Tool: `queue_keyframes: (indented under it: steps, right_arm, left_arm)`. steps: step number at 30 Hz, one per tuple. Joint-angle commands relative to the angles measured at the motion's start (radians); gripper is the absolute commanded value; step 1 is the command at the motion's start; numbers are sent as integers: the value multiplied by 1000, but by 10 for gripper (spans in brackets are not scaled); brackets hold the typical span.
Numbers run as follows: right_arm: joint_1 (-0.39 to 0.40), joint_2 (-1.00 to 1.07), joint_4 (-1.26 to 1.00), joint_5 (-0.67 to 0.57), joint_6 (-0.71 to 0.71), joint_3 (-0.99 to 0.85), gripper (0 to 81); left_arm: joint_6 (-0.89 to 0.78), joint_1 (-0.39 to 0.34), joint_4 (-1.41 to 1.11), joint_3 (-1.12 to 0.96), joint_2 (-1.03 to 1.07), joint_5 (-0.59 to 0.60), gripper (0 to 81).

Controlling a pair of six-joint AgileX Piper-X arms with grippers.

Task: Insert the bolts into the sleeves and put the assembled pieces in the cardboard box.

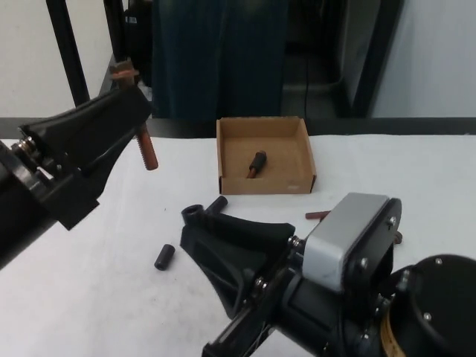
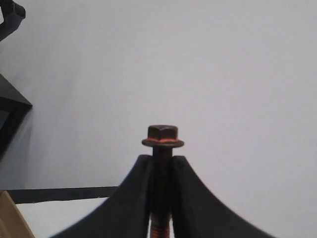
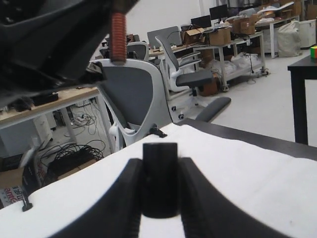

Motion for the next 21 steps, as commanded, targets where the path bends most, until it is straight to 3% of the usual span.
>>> queue_keyframes:
  steps: [1, 8, 21]
  right_arm:
    - [30, 24, -87, 14, -66, -4, 3]
    - [39, 26, -105, 14, -69, -4, 3]
    - [39, 26, -105, 14, -74, -4, 3]
  left_arm:
    - [26, -4, -32, 25, -8, 10, 8]
    - [41, -6, -59, 36, -8, 39, 8]
    - [83, -115, -78, 36, -8, 39, 8]
